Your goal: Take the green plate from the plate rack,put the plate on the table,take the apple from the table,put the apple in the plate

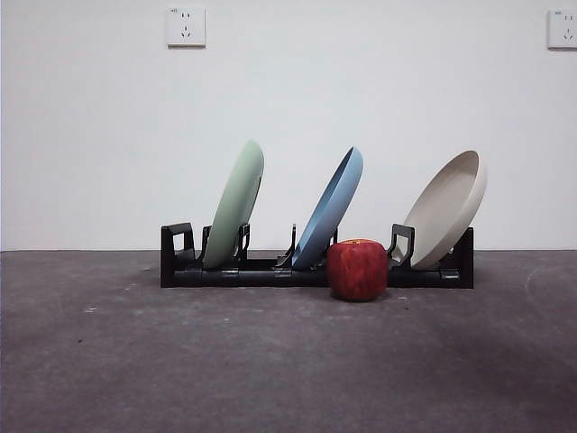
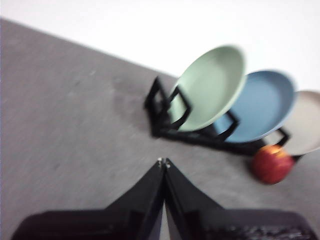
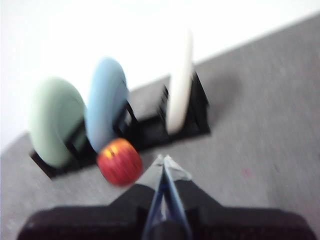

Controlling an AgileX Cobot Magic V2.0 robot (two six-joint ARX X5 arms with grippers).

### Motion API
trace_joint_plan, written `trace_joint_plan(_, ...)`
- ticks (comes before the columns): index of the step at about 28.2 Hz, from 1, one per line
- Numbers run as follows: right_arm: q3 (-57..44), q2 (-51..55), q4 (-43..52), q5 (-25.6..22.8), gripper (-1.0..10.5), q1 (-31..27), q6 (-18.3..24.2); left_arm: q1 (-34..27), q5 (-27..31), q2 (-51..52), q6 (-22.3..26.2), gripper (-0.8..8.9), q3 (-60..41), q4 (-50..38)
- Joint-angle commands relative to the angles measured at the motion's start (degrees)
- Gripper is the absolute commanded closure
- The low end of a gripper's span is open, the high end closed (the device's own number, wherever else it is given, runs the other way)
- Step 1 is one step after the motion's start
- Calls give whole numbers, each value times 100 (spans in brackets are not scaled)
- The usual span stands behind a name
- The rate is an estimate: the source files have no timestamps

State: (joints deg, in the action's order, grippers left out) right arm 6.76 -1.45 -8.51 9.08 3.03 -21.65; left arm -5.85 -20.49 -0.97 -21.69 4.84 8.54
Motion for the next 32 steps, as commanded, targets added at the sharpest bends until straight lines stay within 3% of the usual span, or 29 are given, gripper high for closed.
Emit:
trace_joint_plan(1, 367, -188, -9, 179, 958, 13, -144, -15, -254, -153, -125, 820, 354, 90)
trace_joint_plan(7, 1467, -1005, -719, 1073, 958, 15, 74, -15, -940, -848, -74, 820, 1224, 446)
trace_joint_plan(10, 2133, -1569, -1349, 1694, 958, 15, 525, -15, -1471, -1287, -33, 820, 1661, 560)
trace_joint_plan(15, 3287, -2603, -2752, 2531, 958, 15, 1530, -15, -2441, -1996, 522, 820, 2391, 1102)
trace_joint_plan(24, 4599, -3886, -4983, 2697, 958, 17, 3080, 37, -3491, -2660, 1578, 820, 3099, 2411)
trace_joint_plan(30, 4693, -4076, -5333, 2684, 939, 59, 3309, 140, -3506, -2671, 2181, 816, 3110, 3108)
trace_joint_plan(31, 4693, -4076, -5333, 2682, 916, 59, 3303, 140, -3501, -2671, 2177, 800, 3110, 3119)
trace_joint_plan(32, 4693, -4076, -5331, 2682, 815, 59, 3274, 140, -3499, -2671, 2170, 694, 3110, 3119)
